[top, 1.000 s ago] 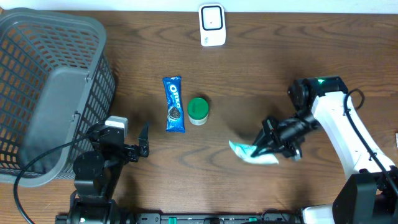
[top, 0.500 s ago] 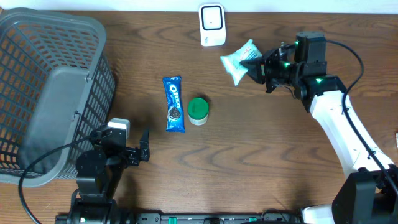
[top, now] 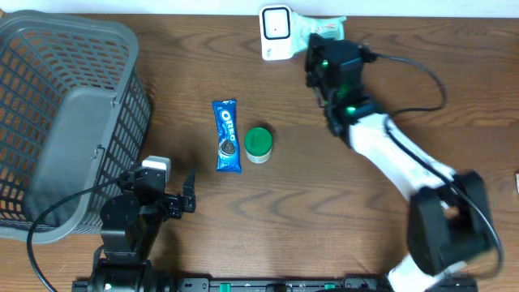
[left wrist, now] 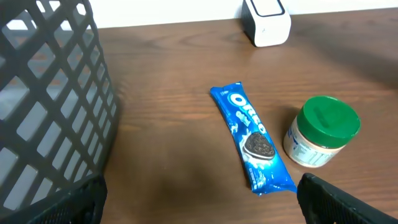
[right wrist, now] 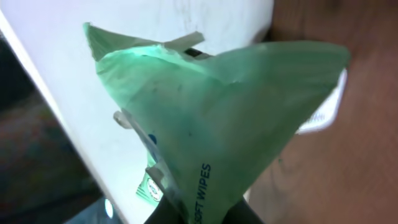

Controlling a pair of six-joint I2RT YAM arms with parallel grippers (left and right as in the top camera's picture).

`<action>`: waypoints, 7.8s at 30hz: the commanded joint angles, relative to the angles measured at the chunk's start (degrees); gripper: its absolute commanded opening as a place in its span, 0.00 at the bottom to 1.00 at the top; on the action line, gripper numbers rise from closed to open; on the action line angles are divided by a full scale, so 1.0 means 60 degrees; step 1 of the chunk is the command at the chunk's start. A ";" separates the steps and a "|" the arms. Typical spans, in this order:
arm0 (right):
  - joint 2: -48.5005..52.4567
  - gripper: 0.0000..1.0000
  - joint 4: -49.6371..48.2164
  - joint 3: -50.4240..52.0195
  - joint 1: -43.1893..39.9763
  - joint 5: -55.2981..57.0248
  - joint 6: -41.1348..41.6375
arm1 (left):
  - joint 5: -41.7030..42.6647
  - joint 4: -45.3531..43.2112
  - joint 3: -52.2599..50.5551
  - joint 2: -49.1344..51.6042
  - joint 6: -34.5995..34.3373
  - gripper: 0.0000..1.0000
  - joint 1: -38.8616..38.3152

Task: Scan the item barcode
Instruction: 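Carry the wipes pack to the white scanner with the right gripper, then move the wipes pack to the table's right edge and release it, then reach the right gripper over to the green-capped jar, then close the right gripper around the green-capped jar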

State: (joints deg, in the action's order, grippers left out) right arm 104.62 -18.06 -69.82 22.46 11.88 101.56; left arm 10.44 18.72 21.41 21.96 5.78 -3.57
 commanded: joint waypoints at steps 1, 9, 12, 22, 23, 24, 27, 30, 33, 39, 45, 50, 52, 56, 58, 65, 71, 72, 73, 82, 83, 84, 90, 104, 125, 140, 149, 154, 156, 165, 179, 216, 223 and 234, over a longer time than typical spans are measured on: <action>0.1373 0.02 -0.0820 -0.0543 -0.0095 0.1151 0.0291 | 0.0087 -0.0015 -0.0033 -0.0058 -0.0149 0.98 0.0004; 0.4036 0.01 -0.0255 -0.4044 -0.0117 0.0739 0.0550 | 0.0087 0.0164 -0.0033 -0.0058 -0.0153 0.98 0.0004; 0.5060 0.02 0.0532 -0.5763 -0.0095 0.0678 0.0703 | 0.0087 0.0226 -0.0033 -0.0058 -0.0149 0.98 0.0004; 0.7067 0.02 0.2524 -0.8721 -0.0029 0.0426 0.0969 | 0.0084 0.0237 -0.0033 -0.0058 -0.0149 0.98 0.0004; 0.7074 0.01 0.2641 -0.8721 -0.0004 0.0426 0.0973 | 0.0084 0.0237 -0.0033 -0.0058 -0.0149 0.98 0.0004; 0.7093 0.01 0.2834 -0.8721 0.0022 0.0433 0.1045 | 0.0084 0.0237 -0.0033 -0.0058 -0.0149 0.98 0.0004; 0.7093 0.01 0.3191 -0.8721 0.0044 0.0302 0.1140 | 0.0084 0.0244 -0.0033 -0.0058 -0.0149 0.98 0.0004; 0.7082 0.01 0.3173 -0.8721 0.0033 -0.0193 0.1129 | 0.0087 0.0273 -0.0033 -0.0058 -0.0149 0.98 0.0004; 0.6914 0.01 0.3140 -0.8735 -0.0040 -0.0732 0.0710 | 0.0084 0.0310 -0.0033 -0.0058 -0.0149 0.98 0.0004; 0.5501 0.01 0.5457 -0.8739 -0.0474 -0.0856 -0.0852 | 0.0087 0.0310 -0.0033 -0.0058 -0.0153 0.98 0.0004; 0.3122 0.02 1.0542 -0.8739 -0.1351 0.1821 -0.2583 | 0.0087 0.0306 -0.0033 -0.0058 -0.0153 0.98 0.0004; 0.1982 0.01 1.3741 -0.8735 -0.2703 0.2878 -0.3202 | 0.0087 0.0302 -0.0033 -0.0058 -0.0153 0.98 0.0004; 0.1778 0.01 1.4743 -0.8735 -0.3362 0.3045 -0.3228 | 0.0087 0.0306 -0.0033 -0.0058 -0.0153 0.98 0.0004; 0.1807 0.01 1.6364 -0.8619 -0.5340 0.3111 -0.4007 | 0.0087 0.0306 -0.0033 -0.0058 -0.0149 0.98 0.0004; 0.1825 0.01 1.6473 -0.8364 -0.6043 0.3111 -0.4397 | 0.0087 0.0306 -0.0033 -0.0058 -0.0149 0.98 0.0004; 0.1840 0.02 1.5609 -0.6819 -0.8018 0.3362 -0.4925 | 0.0087 0.0306 -0.0033 -0.0058 -0.0153 0.98 0.0004; 0.1840 0.42 1.3027 -0.3457 -0.9267 0.2973 -0.5333 | 0.0087 0.0310 -0.0033 -0.0058 -0.0149 0.98 0.0004; 0.1840 0.61 1.2681 -0.3115 -0.9351 0.2794 -0.5337 | 0.0087 0.0310 -0.0033 -0.0058 -0.0153 0.98 0.0004; 0.1840 0.68 1.2560 -0.2994 -0.9391 0.2696 -0.5340 | 0.0087 0.0310 -0.0033 -0.0058 -0.0149 0.98 0.0004; 0.1351 0.99 1.1865 -0.3978 -0.9482 -0.0605 -0.9530 | 0.0087 0.0310 -0.0033 -0.0058 -0.0149 0.98 0.0004; 0.1235 0.99 1.1865 -0.4095 -0.9424 -0.1013 -0.9821 | 0.0087 0.0310 -0.0033 -0.0058 -0.0149 0.98 0.0004; 0.1045 0.99 1.1868 -0.4207 -0.9318 -0.1453 -1.0065 | 0.0084 0.0302 -0.0033 -0.0058 -0.0149 0.98 0.0004; -0.0178 0.99 1.2196 -0.4258 -0.8145 -0.2106 -1.0229 | 0.0087 0.0306 -0.0033 -0.0058 -0.0149 0.98 0.0004; -0.1060 0.99 1.2203 -0.4204 -0.4255 -0.0597 -1.0225 | 0.1271 -0.3169 0.0015 -0.0058 -0.0146 0.98 -0.0004; -0.1060 0.99 1.3599 -0.4146 -0.3796 -0.0386 -1.0346 | -0.5683 -0.3034 0.0015 -0.0058 -0.0510 0.98 0.0007; -0.1056 0.99 1.2721 -0.4146 -0.1880 -0.4295 -1.2152 | 0.2404 -0.2004 0.0015 -0.0058 0.0324 0.98 -0.0004; -0.0721 0.99 1.2546 -0.3475 0.1020 -0.4284 -1.0834 | 0.3515 -0.1421 0.0011 -0.0058 0.1359 0.98 -0.0004; 0.0302 0.99 1.1704 -0.3191 0.1989 -0.4284 -1.0313 | 0.3501 -0.1293 0.0011 -0.0058 0.1359 0.98 -0.0004; 0.0670 0.99 1.1548 -0.3191 0.2193 -0.4233 -1.0116 | 0.3297 -0.1118 0.0011 -0.0058 0.1359 0.98 -0.0004; 0.1086 0.99 1.1377 -0.3191 0.2397 -0.2754 -0.9967 | 0.0805 -0.0302 -0.0058 -0.0058 0.1137 0.98 -0.0004; 0.1796 0.99 1.0316 -0.3235 0.2543 -0.2914 -0.8466 | -0.0040 0.0441 -0.0106 -0.0058 0.0918 0.98 -0.0004; 0.2783 0.70 1.0524 -0.3289 0.3082 -0.2532 -0.8364 | -0.0113 0.0951 -0.0113 -0.0058 0.0922 0.98 -0.0004; 0.2561 0.55 1.1500 -0.3293 0.2419 -0.2532 -0.9974 | -0.0113 0.0951 -0.0113 -0.0058 0.0922 0.98 -0.0004; 0.1508 0.67 1.3304 -0.3293 0.0597 -0.2524 -1.7252 | -0.0113 0.0951 -0.0113 -0.0058 0.0922 0.98 -0.0004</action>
State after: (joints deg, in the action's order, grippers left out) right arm 118.08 60.84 -89.47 27.88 -3.64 17.02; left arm 10.13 24.27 21.02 21.96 11.81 -3.75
